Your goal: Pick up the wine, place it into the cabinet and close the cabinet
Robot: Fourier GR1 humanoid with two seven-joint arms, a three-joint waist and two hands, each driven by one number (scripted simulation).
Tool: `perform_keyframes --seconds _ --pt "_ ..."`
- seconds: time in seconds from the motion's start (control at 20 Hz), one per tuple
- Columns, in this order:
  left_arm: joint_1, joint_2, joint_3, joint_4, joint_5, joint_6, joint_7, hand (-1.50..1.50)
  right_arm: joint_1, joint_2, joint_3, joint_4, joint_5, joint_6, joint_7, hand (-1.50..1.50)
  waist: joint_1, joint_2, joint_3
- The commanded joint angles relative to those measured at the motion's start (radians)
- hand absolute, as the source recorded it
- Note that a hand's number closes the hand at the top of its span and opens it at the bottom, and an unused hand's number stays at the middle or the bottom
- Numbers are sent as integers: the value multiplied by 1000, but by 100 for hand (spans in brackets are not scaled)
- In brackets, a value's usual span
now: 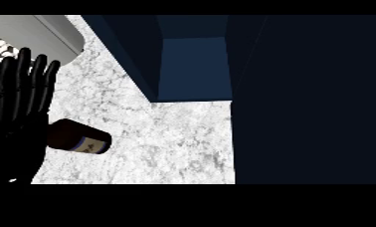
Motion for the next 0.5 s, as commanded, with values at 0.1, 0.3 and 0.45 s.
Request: perform_keyframes --seconds 0.1,0.3,0.45 --pt "98 93 -16 -73 147 -203 -23 -150 86 28 40 -36 15 7 -34 -150 18 -16 -36" --pt "210 89 -106 -24 397 -356 44 -150 130 -7 129 -39 -92 139 24 -150 28 -12 -40" --pt "334 154 -63 -124 541 -426 80 -150 213 -39 126 -150 -127 164 80 -150 27 -22 -37"
